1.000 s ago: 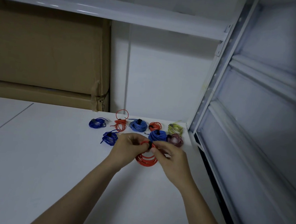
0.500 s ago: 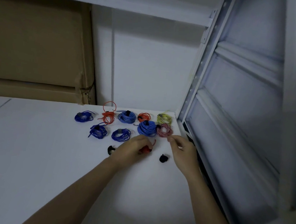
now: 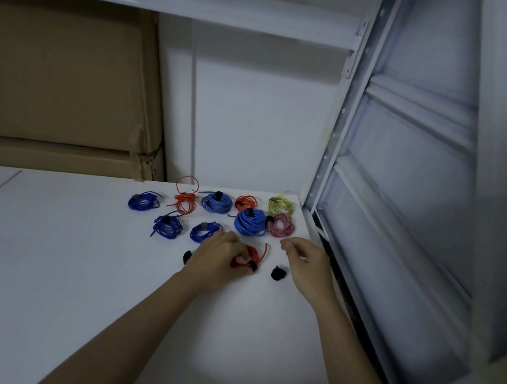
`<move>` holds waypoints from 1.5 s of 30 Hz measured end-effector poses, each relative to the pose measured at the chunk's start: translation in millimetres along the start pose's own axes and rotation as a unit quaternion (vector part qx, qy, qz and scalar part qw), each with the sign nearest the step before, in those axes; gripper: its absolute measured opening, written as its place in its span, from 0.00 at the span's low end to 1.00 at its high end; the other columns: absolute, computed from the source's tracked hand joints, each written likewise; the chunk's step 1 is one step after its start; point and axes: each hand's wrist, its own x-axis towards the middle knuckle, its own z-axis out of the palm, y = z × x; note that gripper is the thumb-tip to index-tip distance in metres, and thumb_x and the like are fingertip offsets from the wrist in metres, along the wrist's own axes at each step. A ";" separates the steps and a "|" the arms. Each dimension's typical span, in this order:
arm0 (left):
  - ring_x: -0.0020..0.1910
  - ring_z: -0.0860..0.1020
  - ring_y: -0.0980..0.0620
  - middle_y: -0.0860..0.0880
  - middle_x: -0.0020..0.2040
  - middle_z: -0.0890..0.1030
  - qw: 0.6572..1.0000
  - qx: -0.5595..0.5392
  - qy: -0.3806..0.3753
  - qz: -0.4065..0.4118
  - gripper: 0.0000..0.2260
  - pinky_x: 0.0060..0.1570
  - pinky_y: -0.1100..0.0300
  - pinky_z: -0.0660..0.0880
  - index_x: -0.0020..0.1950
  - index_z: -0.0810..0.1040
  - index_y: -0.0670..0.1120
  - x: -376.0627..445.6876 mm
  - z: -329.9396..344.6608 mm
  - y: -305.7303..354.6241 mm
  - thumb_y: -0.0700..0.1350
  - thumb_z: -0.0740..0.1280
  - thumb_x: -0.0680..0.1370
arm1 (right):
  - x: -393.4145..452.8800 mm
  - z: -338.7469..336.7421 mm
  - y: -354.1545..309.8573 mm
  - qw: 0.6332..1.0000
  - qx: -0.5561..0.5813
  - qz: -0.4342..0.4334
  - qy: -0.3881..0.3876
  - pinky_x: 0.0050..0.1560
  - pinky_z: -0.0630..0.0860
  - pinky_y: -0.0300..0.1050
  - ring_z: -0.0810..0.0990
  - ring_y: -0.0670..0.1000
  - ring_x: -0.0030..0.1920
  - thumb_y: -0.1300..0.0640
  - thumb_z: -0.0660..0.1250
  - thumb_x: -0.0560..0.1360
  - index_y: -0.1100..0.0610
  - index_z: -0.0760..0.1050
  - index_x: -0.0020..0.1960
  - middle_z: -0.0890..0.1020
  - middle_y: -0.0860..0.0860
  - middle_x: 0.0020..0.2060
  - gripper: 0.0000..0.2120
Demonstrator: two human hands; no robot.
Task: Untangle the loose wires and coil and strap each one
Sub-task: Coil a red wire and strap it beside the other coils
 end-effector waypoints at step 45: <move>0.63 0.72 0.44 0.44 0.67 0.71 0.811 0.176 0.140 -0.540 0.21 0.58 0.51 0.75 0.69 0.70 0.48 -591.6 -397.4 -644.0 0.53 0.65 0.79 | -194.7 859.7 -497.3 0.760 -0.266 -0.379 -0.455 0.59 0.72 0.46 0.75 0.55 0.60 0.52 0.70 0.74 0.54 0.77 0.62 0.74 0.54 0.62 0.17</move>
